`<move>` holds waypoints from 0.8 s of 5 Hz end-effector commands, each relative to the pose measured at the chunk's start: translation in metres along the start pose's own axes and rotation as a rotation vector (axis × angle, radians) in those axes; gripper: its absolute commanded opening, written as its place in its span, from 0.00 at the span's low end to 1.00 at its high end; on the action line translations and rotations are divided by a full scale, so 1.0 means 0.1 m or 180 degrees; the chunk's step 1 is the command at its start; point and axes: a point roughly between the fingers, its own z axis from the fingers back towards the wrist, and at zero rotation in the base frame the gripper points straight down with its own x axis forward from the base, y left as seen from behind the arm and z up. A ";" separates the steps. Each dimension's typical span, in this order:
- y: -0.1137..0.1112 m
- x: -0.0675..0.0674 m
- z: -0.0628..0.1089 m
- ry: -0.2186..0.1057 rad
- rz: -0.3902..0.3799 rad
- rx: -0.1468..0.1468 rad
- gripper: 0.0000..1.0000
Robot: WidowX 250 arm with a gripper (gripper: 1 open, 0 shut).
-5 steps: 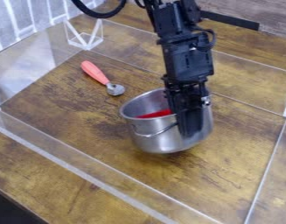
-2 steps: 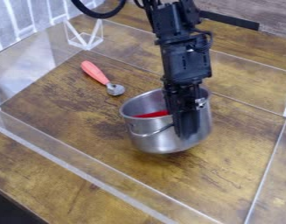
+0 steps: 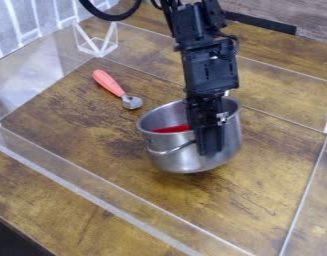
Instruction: Remove the red object from the silver pot and put it on the table
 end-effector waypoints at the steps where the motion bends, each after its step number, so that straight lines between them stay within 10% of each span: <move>1: 0.17 -0.14 -0.18 0.0074 0.0013 -0.0135 0.00; 4: 0.24 -0.19 -0.37 0.0120 -0.0122 -0.0273 0.00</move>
